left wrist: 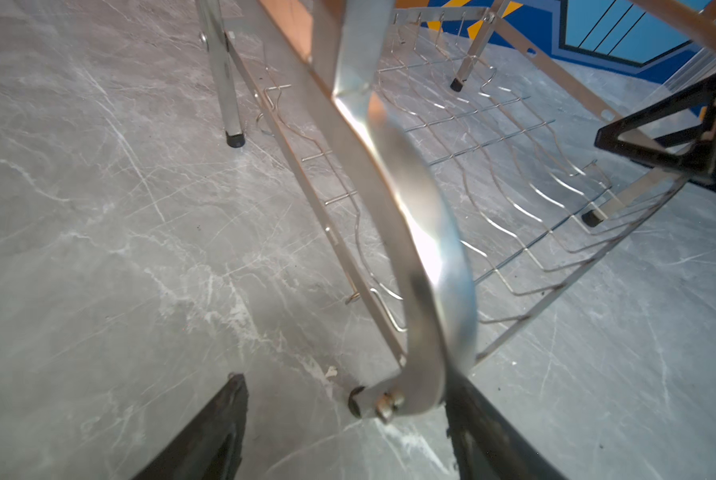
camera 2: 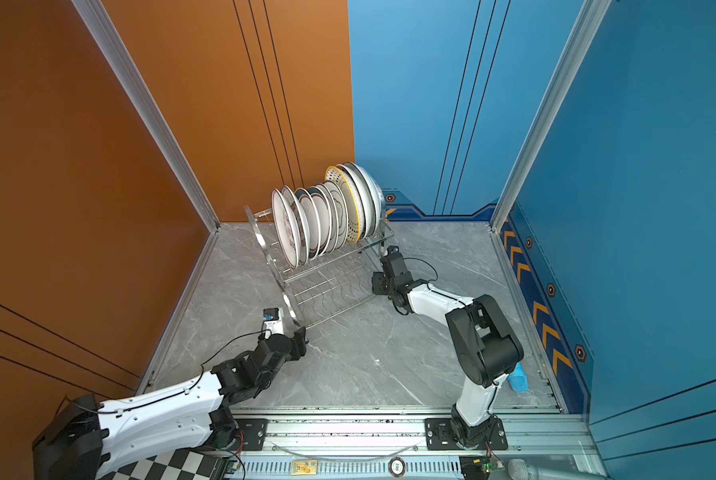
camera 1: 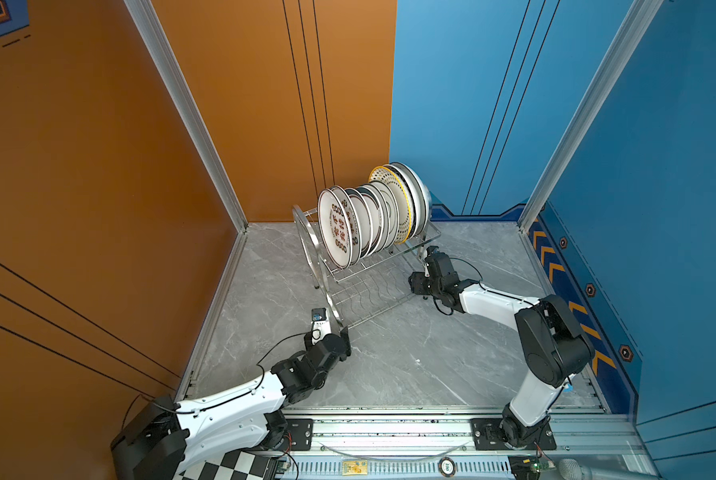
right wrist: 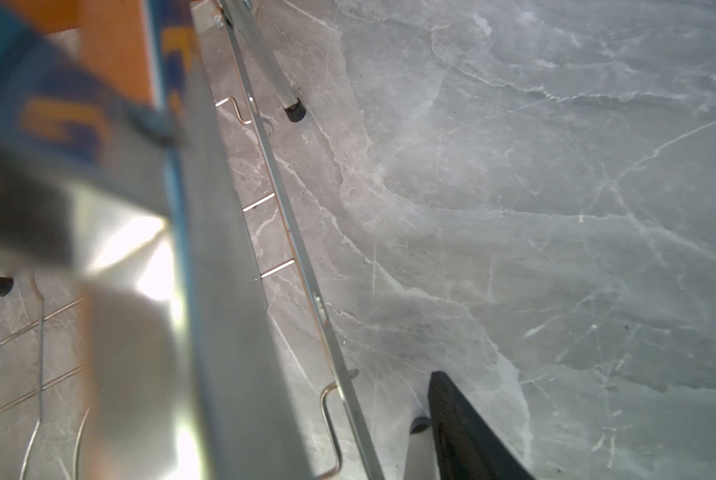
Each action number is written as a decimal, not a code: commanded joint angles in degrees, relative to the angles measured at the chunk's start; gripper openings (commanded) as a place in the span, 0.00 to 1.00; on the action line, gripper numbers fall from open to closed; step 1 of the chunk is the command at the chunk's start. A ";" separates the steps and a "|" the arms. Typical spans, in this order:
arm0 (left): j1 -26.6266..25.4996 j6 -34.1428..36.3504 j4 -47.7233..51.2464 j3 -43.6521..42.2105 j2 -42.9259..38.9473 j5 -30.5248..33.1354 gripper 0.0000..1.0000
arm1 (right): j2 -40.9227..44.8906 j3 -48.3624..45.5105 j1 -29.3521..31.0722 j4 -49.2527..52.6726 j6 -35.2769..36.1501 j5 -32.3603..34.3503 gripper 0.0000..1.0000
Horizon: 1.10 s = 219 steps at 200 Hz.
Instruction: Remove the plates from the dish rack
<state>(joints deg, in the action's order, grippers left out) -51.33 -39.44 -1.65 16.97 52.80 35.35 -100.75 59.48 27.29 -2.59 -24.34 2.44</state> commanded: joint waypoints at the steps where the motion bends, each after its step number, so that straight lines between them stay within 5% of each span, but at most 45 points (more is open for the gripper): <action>1: 0.40 2.49 5.43 -2.49 -3.64 -1.02 0.82 | 2.63 -0.52 1.45 0.09 -1.06 -2.88 0.73; 15: 0.52 3.24 6.31 -3.22 -6.66 -1.17 0.99 | 4.44 -1.27 1.45 0.83 -0.94 -2.18 0.78; 44: 0.76 4.00 9.98 -3.85 -12.68 0.67 0.98 | 9.25 -3.42 1.43 2.62 -0.99 0.67 0.89; 52: 0.88 3.51 10.69 -4.23 -14.11 1.01 0.98 | 10.92 -4.20 1.37 3.28 -1.06 1.81 1.00; 96: 1.41 2.63 14.76 -3.34 -17.53 -0.01 0.98 | 21.08 -7.87 1.00 8.61 -1.96 4.81 1.00; 139: 1.58 -0.46 24.45 3.46 -16.96 -1.17 0.98 | 35.80 -9.40 2.97 24.44 -3.78 7.74 1.00; 178: 1.98 -3.27 33.78 11.22 -14.76 -2.54 0.98 | 46.04 -0.82 19.41 39.63 -5.94 13.57 1.00; 219: 2.02 -2.50 35.00 15.55 -13.25 -6.83 0.98 | 39.29 14.74 37.71 40.78 -5.50 22.24 1.00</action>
<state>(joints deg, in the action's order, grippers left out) -49.87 -41.69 29.19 30.09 39.22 32.05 -56.86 65.84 57.80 33.74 -29.43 16.91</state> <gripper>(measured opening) 0.979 0.998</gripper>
